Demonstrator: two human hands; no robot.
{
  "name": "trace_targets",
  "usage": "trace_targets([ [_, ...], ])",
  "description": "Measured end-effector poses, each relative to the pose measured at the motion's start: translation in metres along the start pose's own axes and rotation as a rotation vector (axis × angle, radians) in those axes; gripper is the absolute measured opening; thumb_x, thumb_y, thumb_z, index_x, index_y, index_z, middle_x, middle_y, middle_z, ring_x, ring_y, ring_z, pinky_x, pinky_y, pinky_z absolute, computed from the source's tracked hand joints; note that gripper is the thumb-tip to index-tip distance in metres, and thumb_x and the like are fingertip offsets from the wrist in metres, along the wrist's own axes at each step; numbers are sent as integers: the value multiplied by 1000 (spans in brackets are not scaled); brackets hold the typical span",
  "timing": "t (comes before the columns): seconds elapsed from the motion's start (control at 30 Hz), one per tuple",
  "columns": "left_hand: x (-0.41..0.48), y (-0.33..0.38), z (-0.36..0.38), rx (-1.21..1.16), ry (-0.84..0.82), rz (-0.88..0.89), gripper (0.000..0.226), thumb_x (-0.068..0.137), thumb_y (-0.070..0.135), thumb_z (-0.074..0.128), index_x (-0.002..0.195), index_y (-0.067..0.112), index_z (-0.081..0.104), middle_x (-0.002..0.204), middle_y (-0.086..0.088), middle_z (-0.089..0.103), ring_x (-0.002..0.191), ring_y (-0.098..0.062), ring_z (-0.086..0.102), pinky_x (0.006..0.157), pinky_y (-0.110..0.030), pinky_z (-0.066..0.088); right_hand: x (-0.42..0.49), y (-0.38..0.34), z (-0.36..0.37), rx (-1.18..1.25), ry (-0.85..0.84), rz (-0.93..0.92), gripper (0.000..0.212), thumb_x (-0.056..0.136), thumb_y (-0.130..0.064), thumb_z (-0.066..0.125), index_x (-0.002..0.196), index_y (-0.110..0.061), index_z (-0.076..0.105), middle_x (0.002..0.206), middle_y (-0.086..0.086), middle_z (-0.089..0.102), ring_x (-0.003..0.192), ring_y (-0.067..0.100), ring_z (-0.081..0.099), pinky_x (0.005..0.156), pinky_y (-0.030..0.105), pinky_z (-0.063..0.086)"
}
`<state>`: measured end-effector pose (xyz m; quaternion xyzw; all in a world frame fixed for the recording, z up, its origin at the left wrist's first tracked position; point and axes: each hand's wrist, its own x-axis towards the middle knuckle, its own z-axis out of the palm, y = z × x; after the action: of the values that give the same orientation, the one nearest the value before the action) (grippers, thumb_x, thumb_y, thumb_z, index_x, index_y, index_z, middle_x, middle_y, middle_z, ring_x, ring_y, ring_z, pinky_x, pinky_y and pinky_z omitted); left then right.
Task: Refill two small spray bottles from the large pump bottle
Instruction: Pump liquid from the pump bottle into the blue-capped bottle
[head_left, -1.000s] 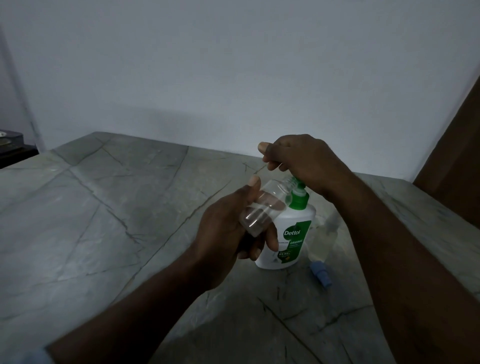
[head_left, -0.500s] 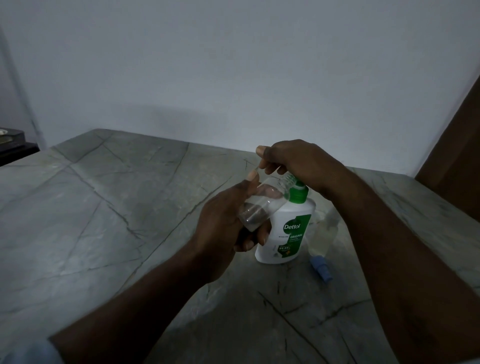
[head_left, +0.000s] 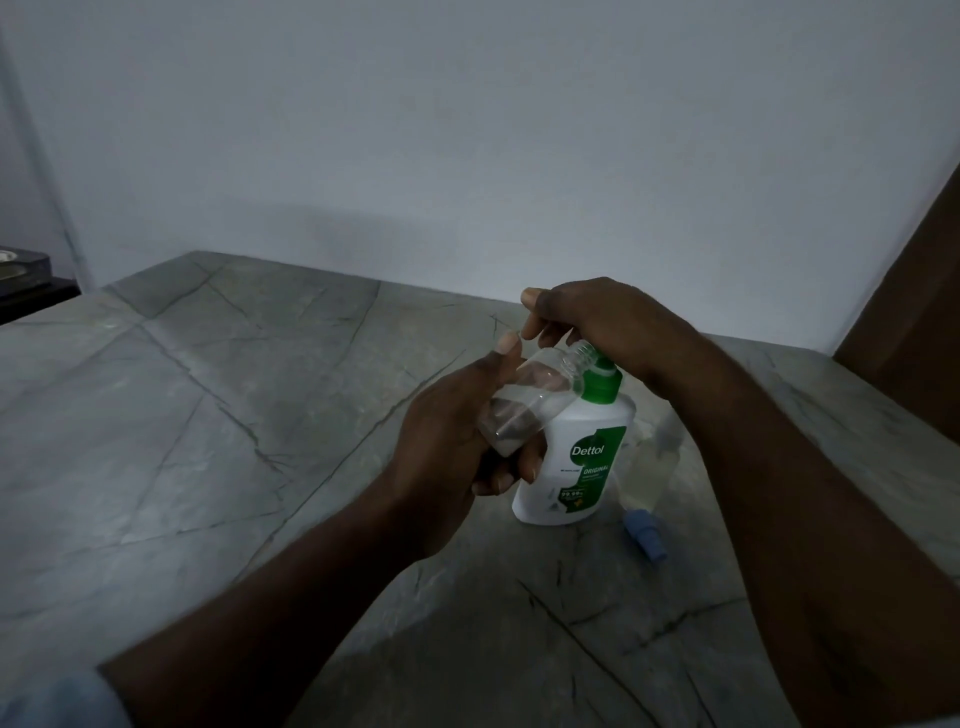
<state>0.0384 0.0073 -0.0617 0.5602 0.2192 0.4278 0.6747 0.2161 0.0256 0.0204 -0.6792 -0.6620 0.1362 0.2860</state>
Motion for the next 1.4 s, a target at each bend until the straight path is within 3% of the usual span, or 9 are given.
trace_targets([
  [0.13, 0, -1, 0, 4, -3, 2, 60, 97, 56, 45, 112, 3, 70, 59, -14, 57, 39, -15, 44, 38, -20, 31, -1, 0, 0, -6, 21, -15, 43, 101, -53, 50, 94, -20, 77, 97, -4, 74, 91, 15, 65, 91, 41, 50],
  [0.27, 0, 0, -2, 15, -23, 19, 59, 99, 55, 44, 113, 5, 70, 61, -15, 57, 41, -14, 45, 39, -21, 31, -1, -1, -4, -32, 115, -58, 43, 99, -56, 51, 94, -22, 77, 90, -7, 74, 80, 6, 63, 68, 28, 44],
  [0.37, 0, 2, -3, 8, -29, 31, 61, 99, 55, 44, 114, 2, 69, 61, -15, 56, 40, -16, 42, 39, -21, 30, -2, -2, -6, 2, 171, -81, 42, 98, -57, 53, 90, -24, 77, 83, -9, 73, 73, 4, 63, 62, 24, 41],
  [0.57, 1, 0, -2, 2, -15, 34, 59, 101, 52, 44, 108, -1, 68, 59, -15, 54, 40, -17, 42, 40, -21, 29, -4, -3, 0, -10, 63, -38, 50, 103, -49, 48, 84, -14, 77, 74, -8, 61, 67, 11, 54, 70, 30, 39],
  [0.8, 1, -2, -2, 15, -11, 29, 60, 100, 54, 46, 108, -2, 69, 60, -17, 55, 41, -18, 41, 41, -21, 30, -6, -4, -2, -43, 38, -34, 48, 102, -54, 47, 92, -17, 76, 86, -5, 63, 81, 13, 57, 76, 34, 42],
  [1.03, 2, -2, -4, -7, -18, 34, 65, 96, 59, 48, 118, 1, 66, 62, -10, 58, 47, -16, 48, 41, -21, 33, -5, -2, -7, -47, 285, -125, 45, 94, -60, 58, 85, -18, 73, 78, -5, 70, 71, 10, 64, 61, 29, 49],
  [1.17, 1, -2, -3, -35, -46, 26, 62, 101, 52, 41, 117, -3, 66, 61, -12, 58, 47, -17, 47, 40, -23, 30, -5, -2, -7, -56, 191, -82, 43, 96, -60, 54, 80, -25, 73, 78, -9, 69, 72, 8, 63, 59, 26, 43],
  [1.4, 2, -3, -5, -35, -22, -13, 57, 106, 48, 37, 116, 1, 67, 61, -12, 58, 46, -17, 46, 40, -22, 30, -5, -2, -1, -32, 37, -18, 49, 101, -57, 46, 85, -21, 76, 84, -6, 65, 82, 14, 60, 72, 32, 42],
])
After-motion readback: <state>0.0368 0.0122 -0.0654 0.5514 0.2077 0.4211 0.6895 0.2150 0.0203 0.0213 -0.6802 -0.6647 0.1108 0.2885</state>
